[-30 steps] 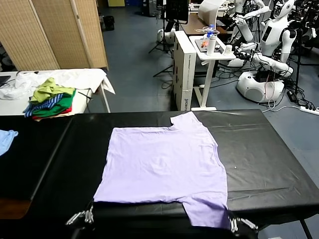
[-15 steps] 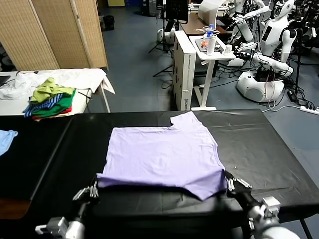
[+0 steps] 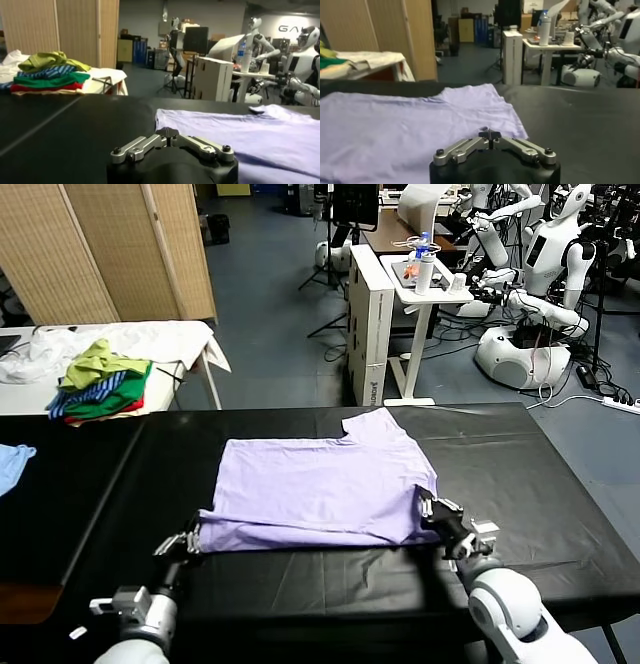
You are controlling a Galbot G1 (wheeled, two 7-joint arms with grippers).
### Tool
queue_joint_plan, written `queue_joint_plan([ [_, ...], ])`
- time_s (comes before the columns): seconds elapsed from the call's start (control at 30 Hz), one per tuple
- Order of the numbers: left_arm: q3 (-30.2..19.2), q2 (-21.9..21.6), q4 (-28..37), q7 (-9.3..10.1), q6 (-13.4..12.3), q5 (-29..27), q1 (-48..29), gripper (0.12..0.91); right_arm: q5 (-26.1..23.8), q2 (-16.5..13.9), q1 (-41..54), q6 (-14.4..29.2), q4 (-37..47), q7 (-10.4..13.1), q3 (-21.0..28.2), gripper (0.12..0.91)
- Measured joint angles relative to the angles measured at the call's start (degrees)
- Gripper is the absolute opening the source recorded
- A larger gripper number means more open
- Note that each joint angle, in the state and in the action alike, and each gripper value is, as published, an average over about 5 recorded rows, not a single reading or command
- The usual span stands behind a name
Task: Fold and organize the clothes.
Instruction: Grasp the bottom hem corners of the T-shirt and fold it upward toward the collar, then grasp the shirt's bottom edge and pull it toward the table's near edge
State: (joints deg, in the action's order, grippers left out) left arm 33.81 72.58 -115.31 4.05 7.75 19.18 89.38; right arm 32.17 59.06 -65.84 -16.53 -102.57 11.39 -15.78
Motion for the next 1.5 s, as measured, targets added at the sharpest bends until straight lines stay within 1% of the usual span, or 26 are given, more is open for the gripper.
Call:
queue_joint_plan([
  [0.23,-0.28,-1.82,2.19,-0.44,0.56,-0.09,-0.87,0.145,-0.17,0.91,1.57,-0.36,2.1,-0.19,0.95,0.14],
  [0.37,-0.86,-2.36,3.29,-0.59,0.76,-0.09,-1.59,0.145,1.0,0.61,1.24,-2.73,1.67,-1.44,0.56,0.149],
  [0.4,-0.96,-2.48,3.56,-0.61,0.8,-0.07,-1.81,0.145,1.46,0.37,0.92,-3.6,1.22,-1.94,0.26,0.168],
  [0.47,-1.12,-2.67,4.0,-0.54,1.06,0.0,-2.23,0.145,2.23,-0.2,-0.02,-5.27,-0.18,-2.8,-0.52,0.246],
  [0.5,-1.15,-2.72,4.14,-0.46,1.3,0.07,-2.38,0.151,2.52,-0.52,-0.66,-6.05,-1.15,-3.06,-1.03,0.299],
  [0.57,-1.15,-2.69,4.14,-0.28,1.84,0.21,-2.44,0.195,2.93,-1.23,-2.29,-7.45,-3.47,-3.34,-2.3,0.428],
  [0.6,-1.09,-2.61,4.0,-0.19,2.11,0.28,-2.33,0.237,3.04,-1.61,-3.26,-8.05,-4.77,-3.39,-3.06,0.485],
  [0.63,-0.98,-2.51,3.77,-0.13,2.35,0.34,-2.11,0.278,3.14,-2.0,-4.35,-8.55,-6.13,-3.4,-3.93,0.561],
  [0.77,-0.26,-1.82,2.14,0.07,3.28,0.68,-0.63,0.504,3.21,-3.48,-9.41,-9.49,-11.28,-3.6,-7.97,0.782],
  [0.8,-0.08,-1.62,1.61,0.11,3.5,0.76,-0.13,0.58,3.09,-3.85,-10.85,-9.52,-12.49,-3.85,-9.07,0.819],
  [0.83,0.07,-1.4,1.05,0.13,3.7,0.82,0.41,0.637,2.89,-4.2,-12.31,-9.48,-13.61,-4.17,-10.17,0.855],
  [0.9,0.27,-0.96,-0.15,0.19,4.14,0.87,1.62,0.761,2.32,-4.78,-15.22,-9.28,-15.48,-4.98,-12.21,0.894],
  [0.93,0.31,-0.74,-0.75,0.21,4.37,0.89,2.24,0.809,1.98,-5.01,-16.56,-9.1,-16.13,-5.39,-13.07,0.9],
  [1.0,0.31,-0.33,-1.9,0.24,4.8,0.92,3.39,0.877,1.43,-5.34,-18.84,-8.76,-16.96,-6.04,-14.3,0.905],
  [1.03,0.29,-0.15,-2.38,0.26,4.97,0.95,3.85,0.892,1.26,-5.46,-19.72,-8.63,-17.22,-6.26,-14.68,0.906],
  [1.17,0.17,0.43,-3.4,0.33,5.28,1.17,4.84,0.906,1.01,-5.64,-21.47,-8.45,-17.66,-6.51,-15.13,0.899],
  [1.23,0.15,0.55,-3.54,0.33,5.32,1.31,5.02,0.907,0.9,-5.66,-21.69,-8.4,-17.65,-6.53,-15.02,0.866],
  [1.33,0.26,0.5,-3.59,0.34,5.3,1.49,5.11,0.907,0.6,-5.68,-21.68,-8.33,-17.44,-6.65,-14.58,0.795],
  [1.5,0.53,0.3,-3.44,0.32,5.28,1.77,5.01,0.902,0.03,-5.58,-21.25,-8.13,-16.81,-6.91,-13.54,0.711],
])
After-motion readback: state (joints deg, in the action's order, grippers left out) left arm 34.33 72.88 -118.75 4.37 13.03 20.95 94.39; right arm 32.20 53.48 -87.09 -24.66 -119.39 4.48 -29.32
